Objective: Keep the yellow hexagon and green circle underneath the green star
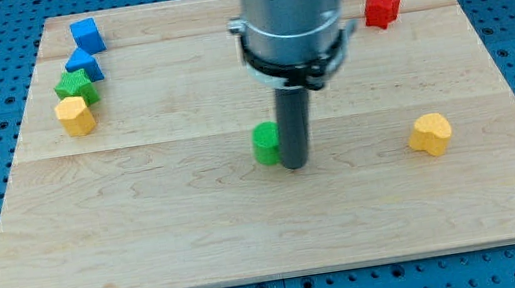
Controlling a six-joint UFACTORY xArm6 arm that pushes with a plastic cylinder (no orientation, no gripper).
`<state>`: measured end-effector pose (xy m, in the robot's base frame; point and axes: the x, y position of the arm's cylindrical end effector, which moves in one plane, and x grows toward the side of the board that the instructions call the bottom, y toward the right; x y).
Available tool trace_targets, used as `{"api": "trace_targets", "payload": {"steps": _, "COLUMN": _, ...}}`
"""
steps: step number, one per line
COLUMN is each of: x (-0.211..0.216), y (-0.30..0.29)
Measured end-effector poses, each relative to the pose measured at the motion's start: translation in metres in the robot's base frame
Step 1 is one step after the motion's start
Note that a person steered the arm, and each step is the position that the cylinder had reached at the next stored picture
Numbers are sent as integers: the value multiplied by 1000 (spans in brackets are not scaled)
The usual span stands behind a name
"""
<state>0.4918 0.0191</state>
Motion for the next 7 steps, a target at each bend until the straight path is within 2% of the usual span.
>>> {"api": "trace_targets", "payload": {"steps": 1, "x": -33, "y": -28}}
{"api": "trace_targets", "payload": {"steps": 3, "x": -69, "y": -8}}
{"api": "trace_targets", "payload": {"steps": 5, "x": -55, "y": -129}}
{"api": "trace_targets", "payload": {"steps": 6, "x": -55, "y": -154}}
{"api": "trace_targets", "payload": {"steps": 7, "x": -76, "y": -118}}
